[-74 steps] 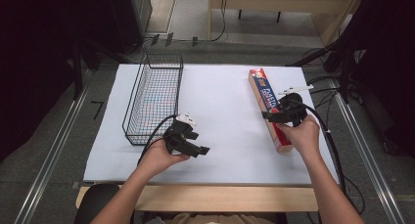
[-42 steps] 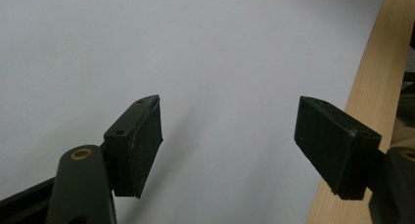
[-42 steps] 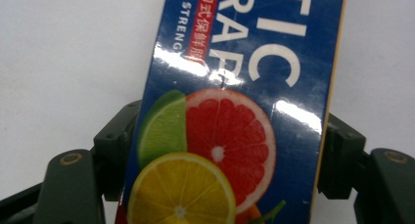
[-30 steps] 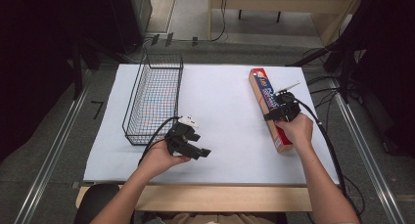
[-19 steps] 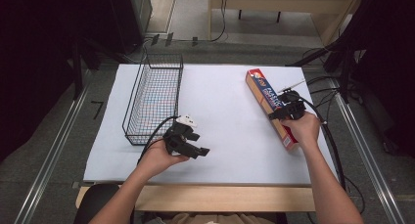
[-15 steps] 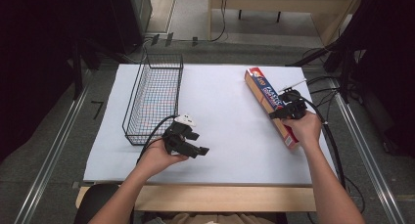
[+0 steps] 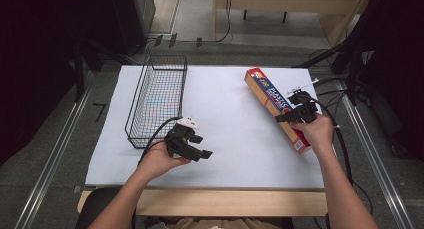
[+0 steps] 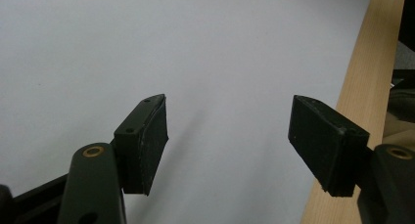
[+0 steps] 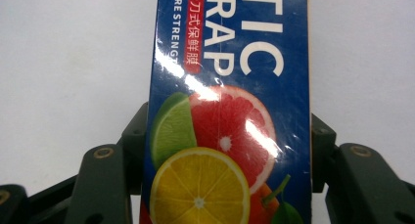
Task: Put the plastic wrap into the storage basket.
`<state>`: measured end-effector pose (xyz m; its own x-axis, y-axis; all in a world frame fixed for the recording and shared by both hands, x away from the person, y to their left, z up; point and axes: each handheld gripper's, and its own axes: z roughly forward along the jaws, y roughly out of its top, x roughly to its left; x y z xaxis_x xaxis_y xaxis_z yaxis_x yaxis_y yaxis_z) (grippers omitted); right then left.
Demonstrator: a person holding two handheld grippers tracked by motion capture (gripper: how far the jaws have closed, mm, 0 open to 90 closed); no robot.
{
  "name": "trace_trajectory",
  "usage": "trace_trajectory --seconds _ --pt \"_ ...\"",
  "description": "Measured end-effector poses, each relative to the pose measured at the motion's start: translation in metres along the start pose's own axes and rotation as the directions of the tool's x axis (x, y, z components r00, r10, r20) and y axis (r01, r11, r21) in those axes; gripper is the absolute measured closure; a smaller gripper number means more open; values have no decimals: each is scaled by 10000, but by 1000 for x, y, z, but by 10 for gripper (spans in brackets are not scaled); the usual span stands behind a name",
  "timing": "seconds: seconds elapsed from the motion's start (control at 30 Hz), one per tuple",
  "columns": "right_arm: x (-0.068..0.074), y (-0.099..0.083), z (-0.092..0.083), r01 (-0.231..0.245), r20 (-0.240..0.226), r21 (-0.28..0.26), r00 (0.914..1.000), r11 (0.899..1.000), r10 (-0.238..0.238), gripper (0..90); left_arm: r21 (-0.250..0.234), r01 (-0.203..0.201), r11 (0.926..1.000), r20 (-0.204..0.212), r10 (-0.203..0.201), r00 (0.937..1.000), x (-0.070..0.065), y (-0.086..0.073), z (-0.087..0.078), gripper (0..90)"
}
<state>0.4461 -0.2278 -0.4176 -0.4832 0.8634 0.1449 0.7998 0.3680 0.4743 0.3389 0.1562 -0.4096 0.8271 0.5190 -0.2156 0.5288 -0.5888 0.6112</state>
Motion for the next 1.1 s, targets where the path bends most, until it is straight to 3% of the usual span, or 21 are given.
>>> trace_trajectory --seconds 0.27,0.53,0.63,0.87,0.97,1.0,1.03,1.1 --pt "17 2 -5 654 -318 10 9974 9979 -653 422 -141 61 9999 76 -60 10000 1 -1 -2 297" --pt "36 -7 -9 1552 -687 170 9857 9877 -1537 422 -24 9 10000 47 -9 10000 1 -2 -2 296" --pt "44 -14 -12 2108 -885 121 9739 9775 -2089 422 -9 -47 10000 6 47 10000 1 -2 -2 294" --pt "51 -22 -16 2414 -1613 168 9584 9703 -2357 423 48 -201 9998 -107 202 9997 2 -3 -5 293" --pt "55 -27 -18 2798 -1851 35 9436 9601 -2744 422 14 -324 9995 -220 324 9992 2 -3 -7 293" --pt "57 -30 -19 3085 -1963 1 9327 9512 -3024 422 20 -308 9995 -225 308 9993 2 -4 -8 293" --pt "57 -30 -19 3085 -1963 1 9327 9512 -3024 422 -26 -294 9996 -242 293 9993 2 -4 -9 293" --pt "59 -32 -19 3305 -2180 128 9220 9437 -3200 423 -40 -288 9996 -313 286 9991 3 -5 -10 292"
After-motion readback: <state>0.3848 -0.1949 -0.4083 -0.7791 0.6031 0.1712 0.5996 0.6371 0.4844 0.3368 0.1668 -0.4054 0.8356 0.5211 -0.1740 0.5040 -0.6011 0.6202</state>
